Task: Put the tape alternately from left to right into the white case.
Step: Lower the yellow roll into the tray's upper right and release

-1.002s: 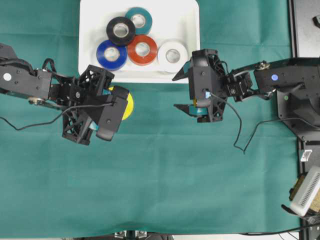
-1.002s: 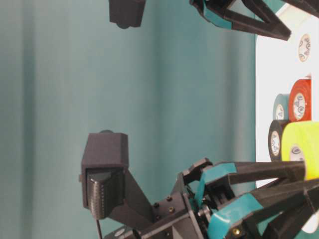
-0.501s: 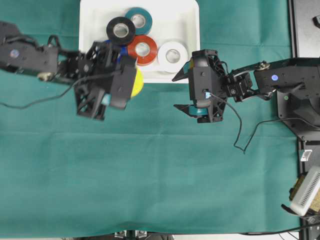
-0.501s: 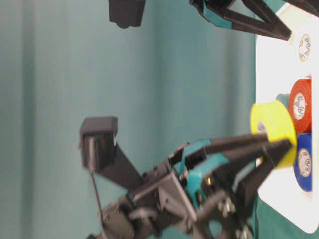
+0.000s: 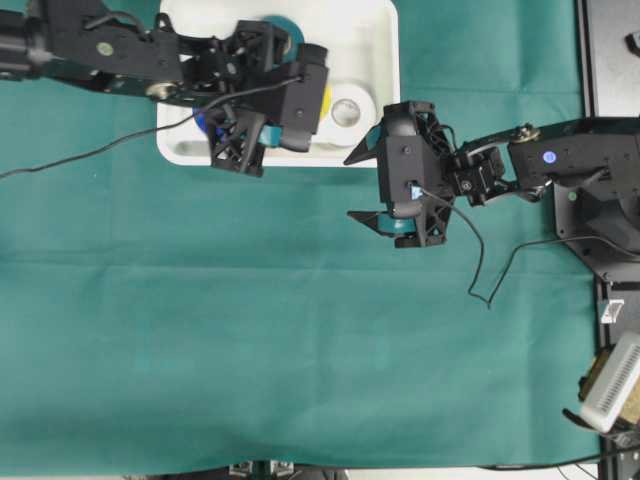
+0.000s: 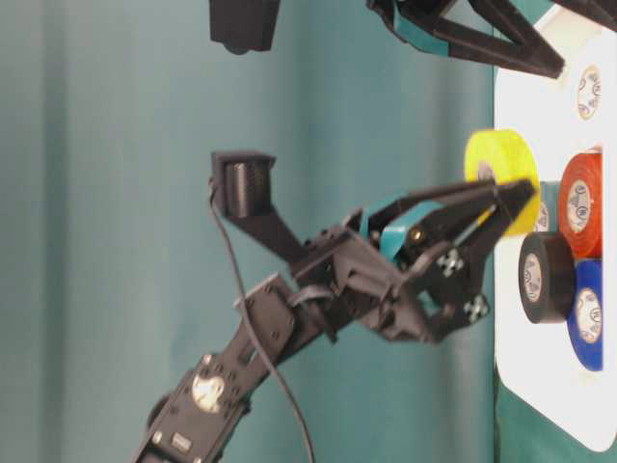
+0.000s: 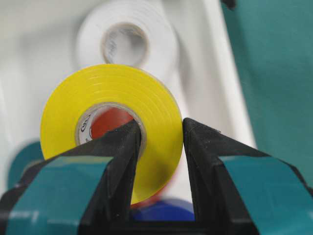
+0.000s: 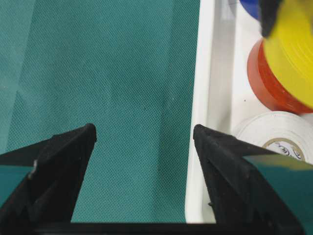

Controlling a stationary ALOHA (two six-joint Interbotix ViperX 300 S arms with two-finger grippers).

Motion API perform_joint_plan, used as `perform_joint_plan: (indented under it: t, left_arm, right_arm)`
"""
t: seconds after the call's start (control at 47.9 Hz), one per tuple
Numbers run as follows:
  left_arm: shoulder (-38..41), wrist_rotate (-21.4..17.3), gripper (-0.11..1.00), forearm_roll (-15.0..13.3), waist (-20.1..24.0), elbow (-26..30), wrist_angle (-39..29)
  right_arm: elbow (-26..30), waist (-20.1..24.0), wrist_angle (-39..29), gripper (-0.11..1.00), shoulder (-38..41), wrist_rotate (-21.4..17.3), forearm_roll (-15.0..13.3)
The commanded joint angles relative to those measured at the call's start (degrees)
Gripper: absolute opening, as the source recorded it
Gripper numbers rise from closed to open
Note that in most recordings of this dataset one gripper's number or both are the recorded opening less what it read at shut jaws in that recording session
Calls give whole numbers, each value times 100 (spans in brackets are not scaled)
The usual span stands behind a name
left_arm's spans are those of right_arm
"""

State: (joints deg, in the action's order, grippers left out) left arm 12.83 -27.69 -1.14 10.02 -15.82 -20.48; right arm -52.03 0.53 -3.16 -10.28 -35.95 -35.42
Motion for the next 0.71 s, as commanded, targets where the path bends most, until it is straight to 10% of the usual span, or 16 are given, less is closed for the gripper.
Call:
perform_joint_plan:
  t: [0.0, 0.689]
  left_arm:
    - [35, -229, -3, 9, 70, 343, 79]
    - [668, -360, -3, -9, 431, 1055, 229]
  right_arm:
    - [35, 26, 53, 84, -105, -18, 9]
    - [26, 35, 53, 84, -105, -18, 9]
